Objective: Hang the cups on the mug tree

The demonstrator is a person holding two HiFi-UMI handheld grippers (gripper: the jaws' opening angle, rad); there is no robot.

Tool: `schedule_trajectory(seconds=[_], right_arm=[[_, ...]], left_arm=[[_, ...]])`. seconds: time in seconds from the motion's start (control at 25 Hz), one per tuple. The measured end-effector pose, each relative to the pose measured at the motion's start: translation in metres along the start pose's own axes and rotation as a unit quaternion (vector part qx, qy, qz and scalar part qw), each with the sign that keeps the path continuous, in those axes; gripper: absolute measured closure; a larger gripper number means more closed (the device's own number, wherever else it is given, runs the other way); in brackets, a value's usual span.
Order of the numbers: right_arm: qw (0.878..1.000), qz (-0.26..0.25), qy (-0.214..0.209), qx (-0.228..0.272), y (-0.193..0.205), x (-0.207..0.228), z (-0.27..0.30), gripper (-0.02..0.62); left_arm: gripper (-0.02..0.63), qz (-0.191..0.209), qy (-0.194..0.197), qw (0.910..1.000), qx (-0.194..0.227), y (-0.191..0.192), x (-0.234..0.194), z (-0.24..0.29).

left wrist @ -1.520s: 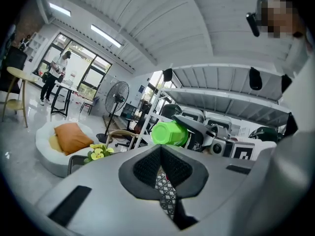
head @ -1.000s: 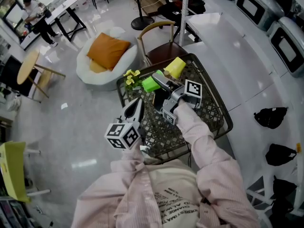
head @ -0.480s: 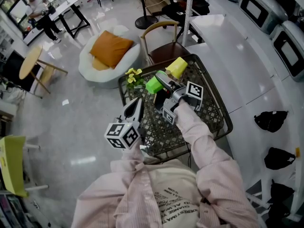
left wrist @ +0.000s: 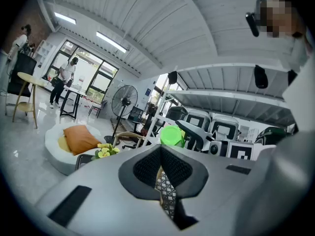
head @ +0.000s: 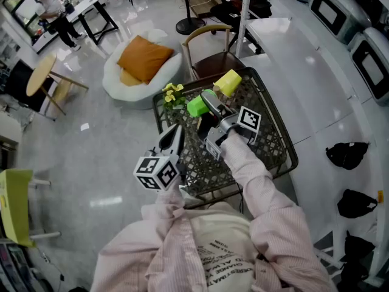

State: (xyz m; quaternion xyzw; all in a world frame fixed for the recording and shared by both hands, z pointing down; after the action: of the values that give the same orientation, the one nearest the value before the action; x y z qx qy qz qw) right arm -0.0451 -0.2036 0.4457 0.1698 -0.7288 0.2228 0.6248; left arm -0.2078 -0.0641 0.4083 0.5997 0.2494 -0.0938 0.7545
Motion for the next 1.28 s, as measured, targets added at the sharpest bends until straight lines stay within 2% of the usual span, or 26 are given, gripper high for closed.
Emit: schedule_trajectory(seconds=[0.16, 0.44, 0.68, 0.88, 1.04, 1.12, 1.2, 1.28], right_arm=[[1.0, -0.012, -0.003, 0.003, 0.004, 0.001, -0.005, 0.256], [1.0, -0.004, -0.005, 0.005, 0.01, 0.009, -0.015, 0.252], [0.999, 0.002, -0.02, -0.028, 0.018, 0.008, -0.023, 0.253], [0.995, -0.04, -0.02, -0.091, 0.026, 0.007, -0.033, 0.256], [0.984, -0.11, -0.016, -0.138, 0.033, 0.003, -0.042, 0.26], [0.975, -0.151, -0.012, -0.165, 0.037, -0.001, -0.045, 0.294], [0.964, -0.188, -0.007, -0.189, 0.04, -0.005, -0.049, 0.401], [0.956, -0.219, -0.004, -0.195, 0.041, -0.008, -0.053, 0.445]], left_arm=[[0.609, -0.001, -0.002, 1.0, 0.001, 0.003, 0.003, -0.004], [0.609, -0.005, -0.006, 1.0, 0.003, 0.009, 0.009, -0.011], [0.609, -0.006, -0.011, 0.9999, 0.004, 0.014, 0.014, -0.018], [0.609, -0.005, -0.012, 0.9999, 0.005, 0.017, 0.02, -0.025], [0.609, -0.002, -0.009, 0.9999, 0.005, 0.02, 0.022, -0.032], [0.609, 0.001, -0.003, 1.0, 0.005, 0.021, 0.024, -0.035], [0.609, 0.006, 0.006, 1.0, 0.002, 0.02, 0.026, -0.039], [0.609, 0.011, 0.012, 0.9999, 0.0, 0.018, 0.027, -0.043]])
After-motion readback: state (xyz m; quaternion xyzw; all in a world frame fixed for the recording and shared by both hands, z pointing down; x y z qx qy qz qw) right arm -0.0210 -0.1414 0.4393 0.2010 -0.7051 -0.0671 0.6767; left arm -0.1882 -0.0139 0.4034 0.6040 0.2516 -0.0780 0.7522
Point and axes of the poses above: the fingertips, and each gripper's own axes: z forward along the fingers, x to its right, y out of its underside, the point moved 10 cm from there along -z, backward along the fingers, and after that the axes turned 6 degrees about -z, right-handed, at the moved point
